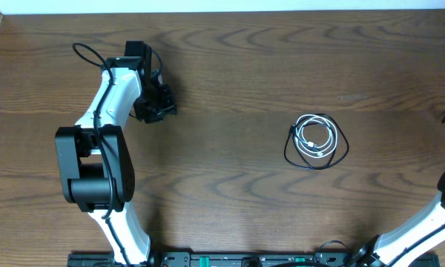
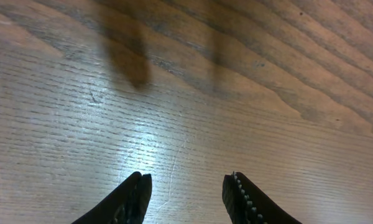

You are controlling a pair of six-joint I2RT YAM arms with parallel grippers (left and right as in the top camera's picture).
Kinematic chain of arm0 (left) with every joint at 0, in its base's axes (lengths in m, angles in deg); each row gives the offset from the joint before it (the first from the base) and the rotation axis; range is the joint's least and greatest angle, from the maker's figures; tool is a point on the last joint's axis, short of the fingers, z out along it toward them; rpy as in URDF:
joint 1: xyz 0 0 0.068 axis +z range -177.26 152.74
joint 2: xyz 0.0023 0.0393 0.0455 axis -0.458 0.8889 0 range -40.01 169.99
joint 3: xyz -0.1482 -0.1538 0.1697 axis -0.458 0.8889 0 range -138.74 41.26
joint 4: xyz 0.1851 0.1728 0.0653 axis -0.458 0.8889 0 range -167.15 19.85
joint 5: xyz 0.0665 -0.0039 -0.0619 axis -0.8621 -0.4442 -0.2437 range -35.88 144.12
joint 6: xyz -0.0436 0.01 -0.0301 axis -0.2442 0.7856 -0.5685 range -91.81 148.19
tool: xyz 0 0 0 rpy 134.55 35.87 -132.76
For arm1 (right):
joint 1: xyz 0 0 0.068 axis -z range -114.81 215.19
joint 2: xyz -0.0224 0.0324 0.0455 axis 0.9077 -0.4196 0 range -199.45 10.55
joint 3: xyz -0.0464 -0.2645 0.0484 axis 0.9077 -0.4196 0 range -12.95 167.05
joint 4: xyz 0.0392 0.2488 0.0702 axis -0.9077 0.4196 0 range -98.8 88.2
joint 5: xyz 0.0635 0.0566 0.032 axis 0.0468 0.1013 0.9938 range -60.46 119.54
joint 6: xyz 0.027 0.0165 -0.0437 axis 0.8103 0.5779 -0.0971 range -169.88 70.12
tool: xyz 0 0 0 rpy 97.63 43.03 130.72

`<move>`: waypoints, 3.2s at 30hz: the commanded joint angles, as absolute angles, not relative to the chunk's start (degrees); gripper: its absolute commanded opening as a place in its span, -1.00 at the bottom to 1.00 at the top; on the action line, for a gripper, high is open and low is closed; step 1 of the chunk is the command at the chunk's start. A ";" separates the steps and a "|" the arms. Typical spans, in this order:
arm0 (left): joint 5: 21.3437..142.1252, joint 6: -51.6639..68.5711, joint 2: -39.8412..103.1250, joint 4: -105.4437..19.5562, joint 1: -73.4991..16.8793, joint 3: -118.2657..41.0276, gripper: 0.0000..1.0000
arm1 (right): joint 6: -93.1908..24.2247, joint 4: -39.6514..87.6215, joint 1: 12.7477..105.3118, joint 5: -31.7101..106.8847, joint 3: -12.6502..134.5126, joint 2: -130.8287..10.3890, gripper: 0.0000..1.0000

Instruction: Untangle cables

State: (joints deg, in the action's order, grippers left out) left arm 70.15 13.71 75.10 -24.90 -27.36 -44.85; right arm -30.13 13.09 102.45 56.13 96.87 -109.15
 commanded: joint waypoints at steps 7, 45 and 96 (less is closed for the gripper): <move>70.63 14.85 75.72 -24.68 -27.34 -44.89 -0.14 | -8.69 -1.21 107.17 66.78 106.80 -108.45 -0.98; 73.95 6.74 59.54 -28.22 -49.65 -46.64 -0.03 | -44.71 71.14 79.87 52.79 103.24 -105.39 0.98; 60.45 -18.59 86.97 -55.09 -77.39 -46.60 -0.35 | -47.84 71.08 80.09 48.96 100.50 -105.39 0.99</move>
State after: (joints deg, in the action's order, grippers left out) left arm 64.47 -18.51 85.20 -56.18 -77.30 -46.62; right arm -46.72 71.05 79.80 49.16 100.87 -107.09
